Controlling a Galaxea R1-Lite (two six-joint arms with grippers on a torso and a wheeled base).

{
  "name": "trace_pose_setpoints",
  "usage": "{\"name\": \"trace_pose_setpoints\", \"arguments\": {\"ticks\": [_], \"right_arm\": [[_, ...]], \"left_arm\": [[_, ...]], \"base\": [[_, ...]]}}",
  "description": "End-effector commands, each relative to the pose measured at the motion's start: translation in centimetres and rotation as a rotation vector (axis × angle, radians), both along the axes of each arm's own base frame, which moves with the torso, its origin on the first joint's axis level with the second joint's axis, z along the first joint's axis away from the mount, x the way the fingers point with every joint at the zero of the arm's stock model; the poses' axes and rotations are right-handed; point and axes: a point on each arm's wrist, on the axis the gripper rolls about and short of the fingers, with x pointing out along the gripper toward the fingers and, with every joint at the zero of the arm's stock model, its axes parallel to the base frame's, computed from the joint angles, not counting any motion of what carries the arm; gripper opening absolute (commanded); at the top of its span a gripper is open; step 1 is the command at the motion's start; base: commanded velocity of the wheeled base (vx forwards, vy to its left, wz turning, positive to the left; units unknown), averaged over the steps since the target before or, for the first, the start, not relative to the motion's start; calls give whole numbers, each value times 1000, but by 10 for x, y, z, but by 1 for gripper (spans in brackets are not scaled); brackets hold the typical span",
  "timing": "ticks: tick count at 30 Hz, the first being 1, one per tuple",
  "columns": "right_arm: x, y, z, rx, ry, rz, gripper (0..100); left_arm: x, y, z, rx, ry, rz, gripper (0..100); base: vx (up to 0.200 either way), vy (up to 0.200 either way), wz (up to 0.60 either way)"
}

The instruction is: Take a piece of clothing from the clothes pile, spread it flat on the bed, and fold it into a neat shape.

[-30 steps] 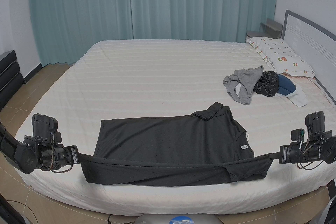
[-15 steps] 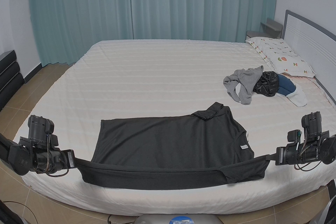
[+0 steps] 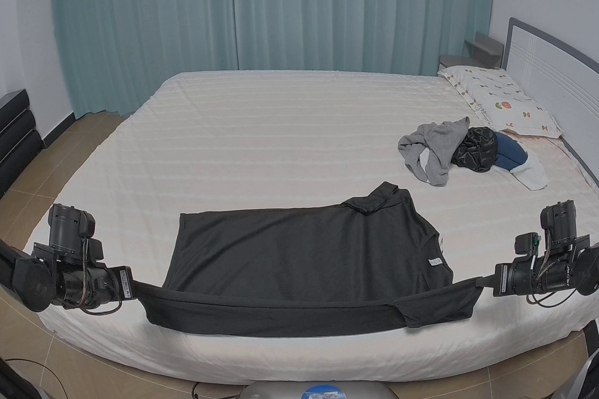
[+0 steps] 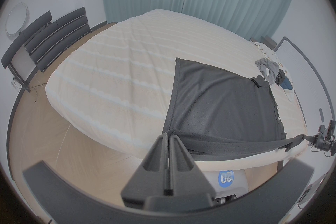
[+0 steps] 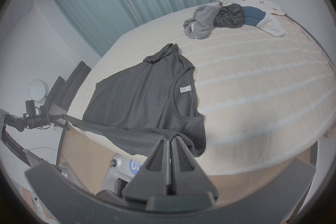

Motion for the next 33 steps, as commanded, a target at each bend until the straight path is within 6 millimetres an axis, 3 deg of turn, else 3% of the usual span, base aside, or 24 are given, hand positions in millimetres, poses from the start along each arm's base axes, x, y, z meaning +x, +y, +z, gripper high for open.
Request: {"name": "trace_pose_setpoints", "arguments": {"ticks": [1, 17, 24, 33], "right_arm": [[6, 0, -5, -1, 18, -1, 0], [48, 1, -20, -3, 22, -2, 0], [60, 2, -29, -12, 41, -6, 0], [62, 2, -29, -30, 11, -22, 0]], "left_arm": [[11, -1, -12, 0, 46, -1, 0], [67, -6, -37, 6, 91, 6, 0], [69, -6, -31, 4, 66, 7, 0], [55, -2, -4, 0, -1, 16, 0]], "base": [[0, 0, 0], [0, 0, 0], [0, 0, 0], [0, 0, 0]]}}
